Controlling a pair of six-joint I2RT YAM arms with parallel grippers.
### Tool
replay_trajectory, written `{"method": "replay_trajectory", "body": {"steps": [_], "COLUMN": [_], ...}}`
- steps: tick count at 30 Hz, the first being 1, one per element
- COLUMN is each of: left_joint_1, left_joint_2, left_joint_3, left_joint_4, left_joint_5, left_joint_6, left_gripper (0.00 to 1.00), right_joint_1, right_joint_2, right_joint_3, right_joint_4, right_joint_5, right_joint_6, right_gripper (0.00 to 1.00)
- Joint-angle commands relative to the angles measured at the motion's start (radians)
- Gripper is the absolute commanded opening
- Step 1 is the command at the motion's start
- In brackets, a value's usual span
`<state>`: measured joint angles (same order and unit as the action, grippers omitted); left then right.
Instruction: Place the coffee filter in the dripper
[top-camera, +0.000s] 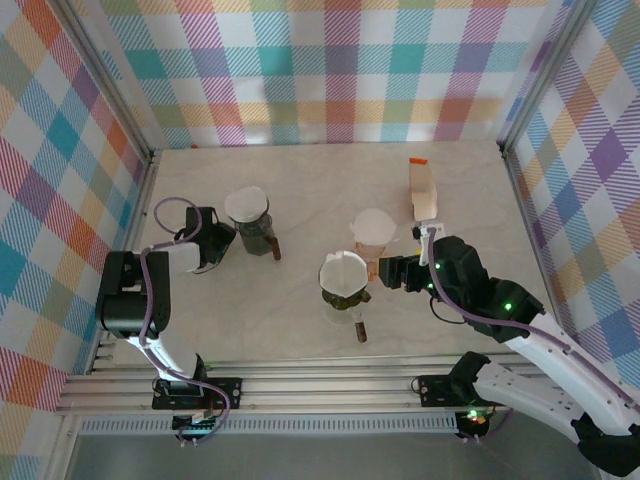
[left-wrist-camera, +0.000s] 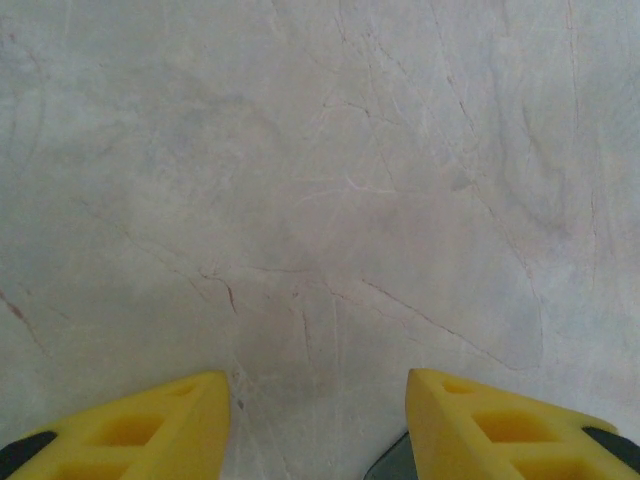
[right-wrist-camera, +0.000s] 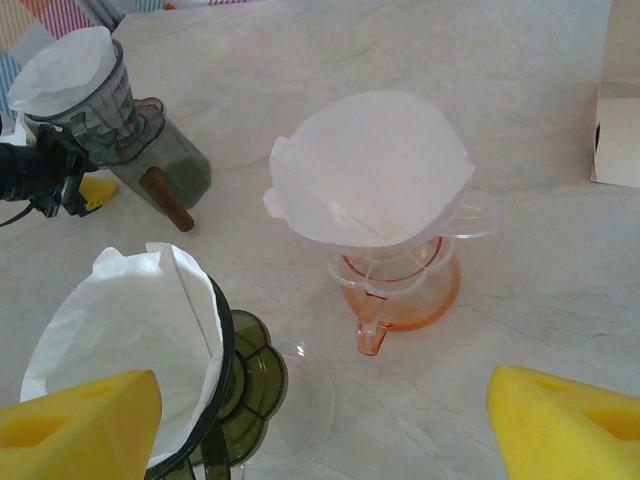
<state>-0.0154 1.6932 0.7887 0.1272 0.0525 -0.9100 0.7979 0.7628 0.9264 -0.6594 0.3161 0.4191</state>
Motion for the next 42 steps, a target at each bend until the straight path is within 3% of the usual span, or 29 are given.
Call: {"method": "replay_trajectory", "body": {"steps": [1, 25, 33, 39, 42], "left_joint_1": [-0.026, -0.196, -0.18, -0.142, -0.132], "left_joint_2": [0.035, 0.063, 0.026, -0.105, -0.225], "left_joint_3": [0.004, 0.047, 0.036, -0.017, -0.043], "left_joint_4": [0.061, 0.103, 0.018, -0.031, -0.073], "left_joint_5": [0.041, 0.06, -0.002, -0.032, -0.06], "left_joint_6": [-0.023, -0.055, -0.043, -0.025, 0.007], "left_gripper": [0.5, 0.48, 0.48, 0.56, 0.72], "right_joint_1": [0.001, 0.001, 0.001, 0.001, 0.0], "right_joint_2": [-0.011, 0.016, 0.012, 0.026, 0.048], "right_joint_3": [0.018, -0.001, -0.005, -0.019, -0.026], "right_joint_4": [-0.006, 0.001, -0.004, 0.025, 0.054], "right_joint_5": [0.018, 0.006, 0.01, 0.047, 0.095], "right_joint_6": [0.015, 0.052, 0.055, 0.036, 0.013], "right_gripper": [0.84, 0.84, 0.84, 0.86, 0.9]}}
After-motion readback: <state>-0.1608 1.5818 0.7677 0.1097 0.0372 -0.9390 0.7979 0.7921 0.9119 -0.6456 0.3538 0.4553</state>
